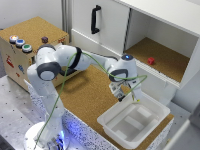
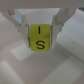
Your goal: Store the yellow object in the box
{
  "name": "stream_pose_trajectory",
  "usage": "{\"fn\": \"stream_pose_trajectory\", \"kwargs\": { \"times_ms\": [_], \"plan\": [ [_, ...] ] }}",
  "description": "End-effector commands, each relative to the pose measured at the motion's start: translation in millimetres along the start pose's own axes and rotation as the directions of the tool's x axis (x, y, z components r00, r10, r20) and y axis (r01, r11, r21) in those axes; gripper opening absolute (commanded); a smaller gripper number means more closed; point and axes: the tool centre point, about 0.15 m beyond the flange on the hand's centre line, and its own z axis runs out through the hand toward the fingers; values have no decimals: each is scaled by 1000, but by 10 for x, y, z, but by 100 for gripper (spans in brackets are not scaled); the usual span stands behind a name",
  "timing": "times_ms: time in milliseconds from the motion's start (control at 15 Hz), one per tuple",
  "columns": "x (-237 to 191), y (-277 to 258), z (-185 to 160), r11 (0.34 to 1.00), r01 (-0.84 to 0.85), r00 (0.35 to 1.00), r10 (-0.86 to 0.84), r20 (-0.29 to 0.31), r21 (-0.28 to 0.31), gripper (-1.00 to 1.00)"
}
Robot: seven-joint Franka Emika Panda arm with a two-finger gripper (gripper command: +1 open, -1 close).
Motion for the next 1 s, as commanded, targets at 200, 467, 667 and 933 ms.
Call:
{"fn": "stream_pose_trajectory", "kwargs": {
  "times_ms": [200, 467, 667, 933],
  "plan": [
    [-262, 263, 864, 884, -365, 931, 337, 144, 292, -100],
    [-222, 103, 635, 886, -370, 929, 354, 105, 280, 100],
    [-223, 20, 514, 894, -367, 930, 349, 116, 256, 100],
    [-234, -69, 225, 911, -335, 942, 327, 72, 240, 100]
  ]
}}
